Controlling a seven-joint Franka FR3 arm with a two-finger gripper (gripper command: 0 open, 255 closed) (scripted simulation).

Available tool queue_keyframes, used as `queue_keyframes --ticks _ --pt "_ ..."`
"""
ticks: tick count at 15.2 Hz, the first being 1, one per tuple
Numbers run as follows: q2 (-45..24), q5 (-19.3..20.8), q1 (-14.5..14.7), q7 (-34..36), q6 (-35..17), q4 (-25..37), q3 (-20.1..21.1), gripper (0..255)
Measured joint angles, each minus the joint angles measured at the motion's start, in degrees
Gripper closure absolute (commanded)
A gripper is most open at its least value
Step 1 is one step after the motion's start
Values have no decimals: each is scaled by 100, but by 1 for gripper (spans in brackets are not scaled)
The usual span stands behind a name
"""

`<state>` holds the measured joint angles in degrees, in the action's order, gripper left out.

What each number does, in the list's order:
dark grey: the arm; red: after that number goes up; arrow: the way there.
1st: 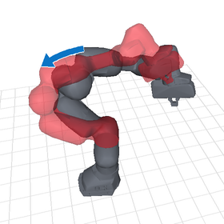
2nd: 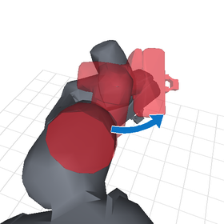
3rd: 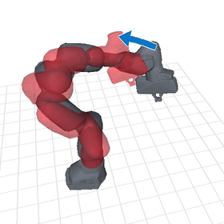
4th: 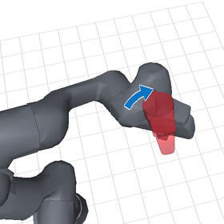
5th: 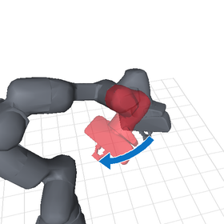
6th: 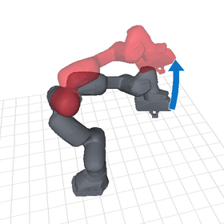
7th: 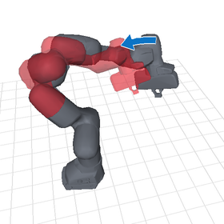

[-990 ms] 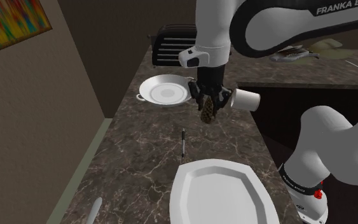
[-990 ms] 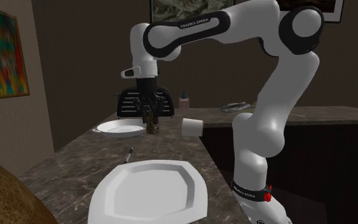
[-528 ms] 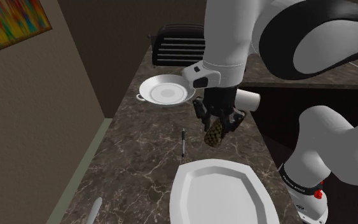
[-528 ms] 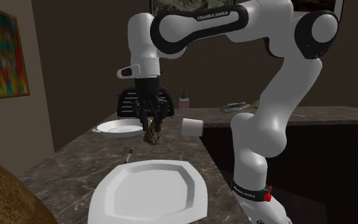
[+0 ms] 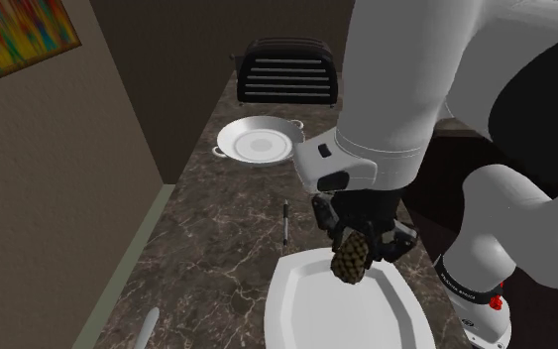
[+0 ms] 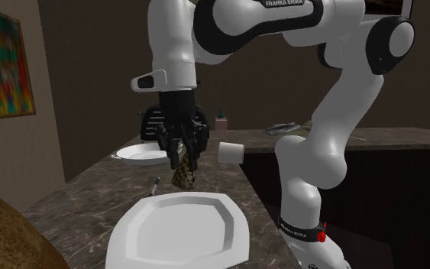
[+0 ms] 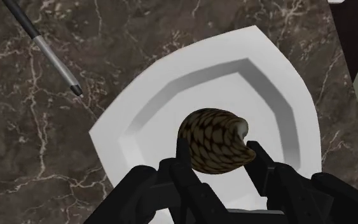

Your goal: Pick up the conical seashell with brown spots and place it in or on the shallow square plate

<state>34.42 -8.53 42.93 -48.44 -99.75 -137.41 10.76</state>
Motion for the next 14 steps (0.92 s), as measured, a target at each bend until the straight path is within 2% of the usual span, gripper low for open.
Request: queue_keyframes --ticks 5,14 --pt "-163 -294 236 605 -100 131 507 255" --pt "-268 -397 287 646 -748 -405 657 255"
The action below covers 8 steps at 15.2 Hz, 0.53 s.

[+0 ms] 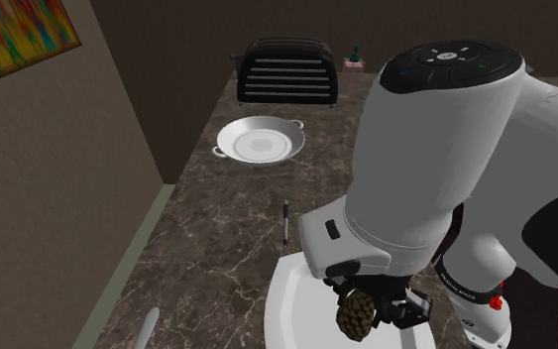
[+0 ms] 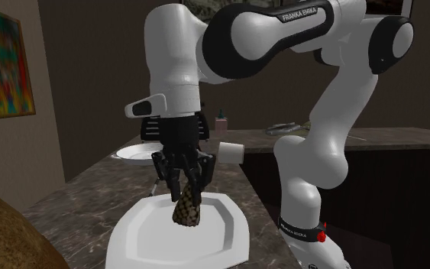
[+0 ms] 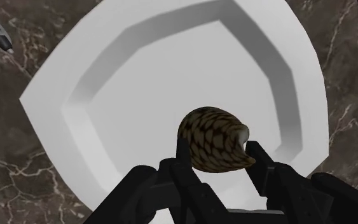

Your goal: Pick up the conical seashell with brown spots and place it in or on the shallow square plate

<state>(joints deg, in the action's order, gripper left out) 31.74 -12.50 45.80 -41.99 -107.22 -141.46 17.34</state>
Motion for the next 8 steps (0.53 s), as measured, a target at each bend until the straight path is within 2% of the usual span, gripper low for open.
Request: queue_keyframes --ticks 5,8 --pt "-68 -50 11 -44 -436 -284 47 255" --pt "-111 -46 5 -29 -499 -301 64 255"
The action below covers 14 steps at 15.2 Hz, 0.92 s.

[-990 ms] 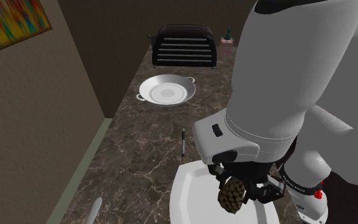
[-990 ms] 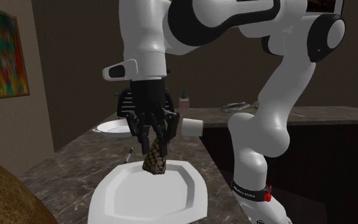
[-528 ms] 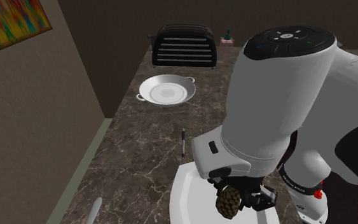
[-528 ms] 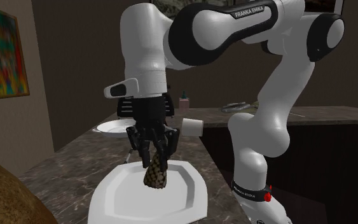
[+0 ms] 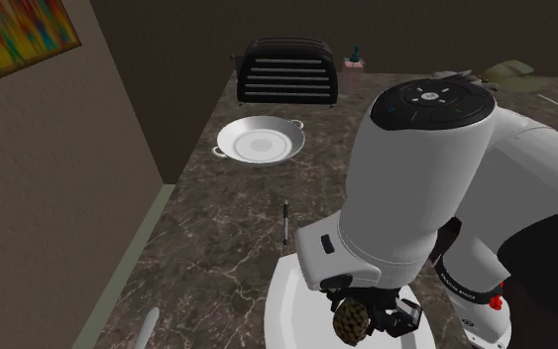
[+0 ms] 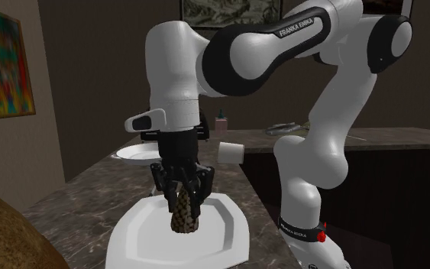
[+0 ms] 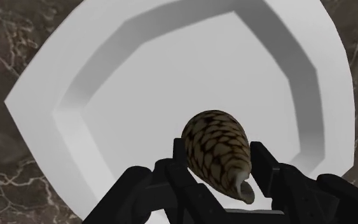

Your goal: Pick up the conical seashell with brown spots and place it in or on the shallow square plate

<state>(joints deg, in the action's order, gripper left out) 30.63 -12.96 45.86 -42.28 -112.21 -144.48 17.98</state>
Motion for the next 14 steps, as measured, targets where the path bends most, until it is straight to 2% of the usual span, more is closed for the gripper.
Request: queue_keyframes --ticks 4,5,11,14 --pt "17 -5 7 -1 -13 -27 -2 255" --pt "19 -6 9 1 -21 -33 -1 0" --pt "-7 -5 10 3 -4 -79 8 0" --pt "64 59 -22 12 443 303 -70 0"
